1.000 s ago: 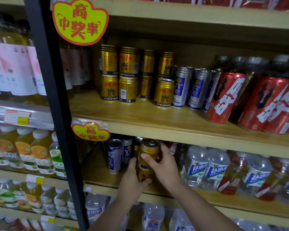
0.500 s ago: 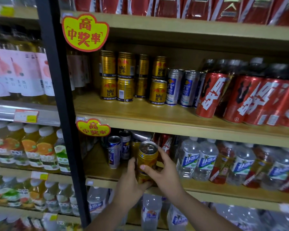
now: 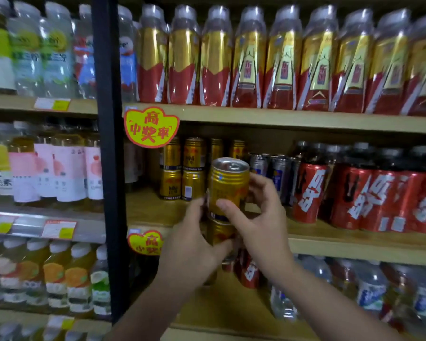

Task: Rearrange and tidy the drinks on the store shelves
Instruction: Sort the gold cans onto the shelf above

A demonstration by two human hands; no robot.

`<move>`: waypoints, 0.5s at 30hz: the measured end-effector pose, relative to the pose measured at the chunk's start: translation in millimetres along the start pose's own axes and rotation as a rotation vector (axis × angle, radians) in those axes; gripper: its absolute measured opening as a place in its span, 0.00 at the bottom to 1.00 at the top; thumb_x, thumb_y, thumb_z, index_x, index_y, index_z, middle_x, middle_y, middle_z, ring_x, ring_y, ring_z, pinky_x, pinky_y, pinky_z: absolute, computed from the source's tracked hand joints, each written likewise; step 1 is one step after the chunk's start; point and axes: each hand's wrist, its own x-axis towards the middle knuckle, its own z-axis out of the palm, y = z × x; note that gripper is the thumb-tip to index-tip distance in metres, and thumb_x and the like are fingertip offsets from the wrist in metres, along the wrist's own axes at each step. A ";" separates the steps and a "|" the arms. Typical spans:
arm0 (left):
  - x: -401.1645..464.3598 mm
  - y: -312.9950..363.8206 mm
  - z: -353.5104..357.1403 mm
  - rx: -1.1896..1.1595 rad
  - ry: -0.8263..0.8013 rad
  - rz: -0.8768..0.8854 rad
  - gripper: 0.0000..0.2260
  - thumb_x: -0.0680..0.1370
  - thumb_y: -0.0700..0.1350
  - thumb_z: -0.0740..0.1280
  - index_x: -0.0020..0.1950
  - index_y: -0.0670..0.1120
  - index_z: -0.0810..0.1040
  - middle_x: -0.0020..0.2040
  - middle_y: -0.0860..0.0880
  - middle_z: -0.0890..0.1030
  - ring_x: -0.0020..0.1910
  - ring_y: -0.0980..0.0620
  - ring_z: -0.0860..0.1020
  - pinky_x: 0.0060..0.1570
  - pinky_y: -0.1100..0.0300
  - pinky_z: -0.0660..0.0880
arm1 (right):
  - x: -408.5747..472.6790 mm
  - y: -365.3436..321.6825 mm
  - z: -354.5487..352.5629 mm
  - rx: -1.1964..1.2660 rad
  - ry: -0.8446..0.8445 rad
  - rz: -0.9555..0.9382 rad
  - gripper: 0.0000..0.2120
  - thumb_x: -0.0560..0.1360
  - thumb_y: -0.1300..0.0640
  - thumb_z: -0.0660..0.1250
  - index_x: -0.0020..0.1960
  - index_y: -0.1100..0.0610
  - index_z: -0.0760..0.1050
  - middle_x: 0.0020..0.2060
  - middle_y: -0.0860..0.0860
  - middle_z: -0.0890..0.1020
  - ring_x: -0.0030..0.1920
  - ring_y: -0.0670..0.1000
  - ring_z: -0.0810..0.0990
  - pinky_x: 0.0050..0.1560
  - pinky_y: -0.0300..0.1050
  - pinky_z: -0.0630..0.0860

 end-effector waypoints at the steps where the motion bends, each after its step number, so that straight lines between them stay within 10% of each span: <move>1: 15.2 0.9 -1.1 0.021 0.023 0.021 0.37 0.63 0.66 0.75 0.67 0.71 0.59 0.54 0.70 0.78 0.53 0.62 0.79 0.50 0.55 0.80 | 14.6 -0.6 4.1 0.002 -0.006 -0.002 0.33 0.66 0.33 0.77 0.67 0.39 0.71 0.59 0.39 0.81 0.60 0.42 0.80 0.58 0.45 0.78; 9: 93.8 -22.7 35.4 0.072 0.010 -0.001 0.32 0.73 0.46 0.75 0.74 0.55 0.66 0.61 0.54 0.80 0.58 0.53 0.80 0.57 0.52 0.79 | 73.7 52.2 26.1 -0.303 -0.129 0.090 0.30 0.81 0.44 0.65 0.80 0.47 0.60 0.68 0.48 0.69 0.67 0.44 0.71 0.66 0.37 0.69; 15: 101.7 -37.4 51.5 0.499 -0.027 0.028 0.54 0.74 0.46 0.76 0.81 0.51 0.35 0.73 0.47 0.57 0.67 0.49 0.72 0.61 0.61 0.73 | 78.9 82.6 29.4 -0.586 -0.114 -0.055 0.27 0.81 0.47 0.66 0.75 0.46 0.58 0.68 0.47 0.76 0.61 0.47 0.80 0.56 0.47 0.81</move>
